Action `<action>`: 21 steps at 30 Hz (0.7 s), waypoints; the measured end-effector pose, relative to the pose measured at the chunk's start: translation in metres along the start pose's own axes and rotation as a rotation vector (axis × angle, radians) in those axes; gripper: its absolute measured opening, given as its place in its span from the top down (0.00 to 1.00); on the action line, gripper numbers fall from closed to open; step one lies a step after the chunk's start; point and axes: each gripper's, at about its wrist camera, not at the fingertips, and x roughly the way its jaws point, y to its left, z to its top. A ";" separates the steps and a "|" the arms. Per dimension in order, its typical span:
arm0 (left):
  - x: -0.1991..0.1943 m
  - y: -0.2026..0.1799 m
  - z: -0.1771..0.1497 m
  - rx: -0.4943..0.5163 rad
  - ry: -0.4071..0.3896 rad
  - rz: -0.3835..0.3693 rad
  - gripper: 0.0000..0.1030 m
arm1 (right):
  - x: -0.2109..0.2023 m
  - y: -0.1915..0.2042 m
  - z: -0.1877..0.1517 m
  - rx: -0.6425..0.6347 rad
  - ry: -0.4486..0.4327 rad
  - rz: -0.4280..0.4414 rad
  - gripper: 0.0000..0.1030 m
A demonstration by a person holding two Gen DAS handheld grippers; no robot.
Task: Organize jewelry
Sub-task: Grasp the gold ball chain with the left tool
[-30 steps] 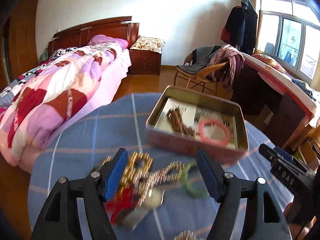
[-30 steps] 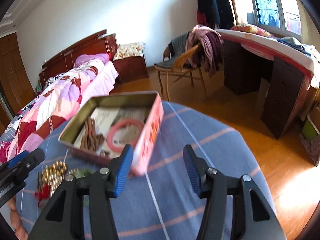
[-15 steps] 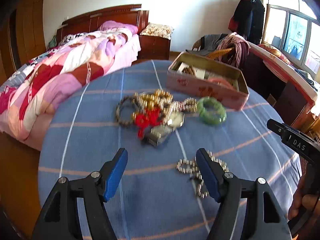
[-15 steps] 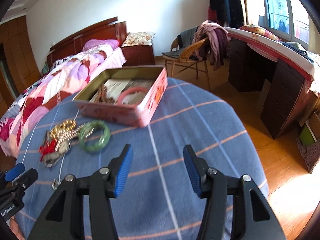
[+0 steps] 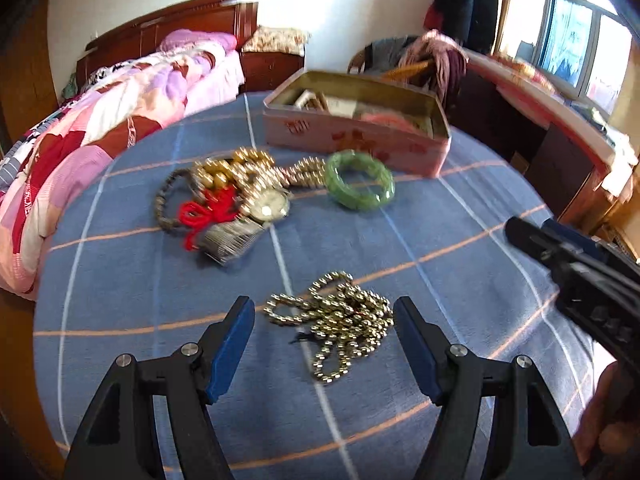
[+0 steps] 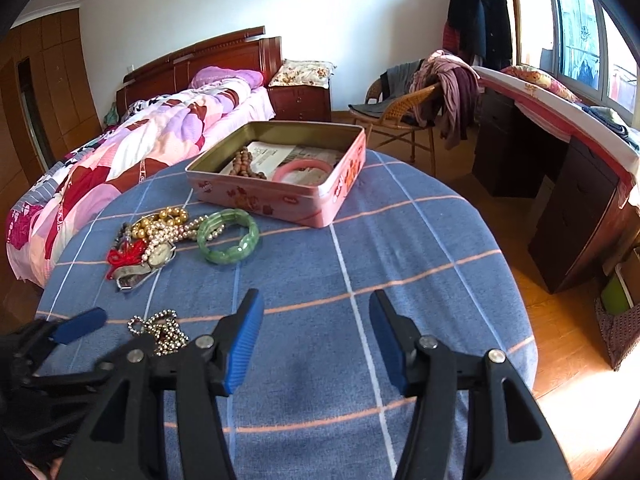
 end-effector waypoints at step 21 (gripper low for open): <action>0.008 0.001 0.001 -0.019 0.036 -0.017 0.83 | -0.002 -0.002 0.000 0.026 0.008 0.017 0.43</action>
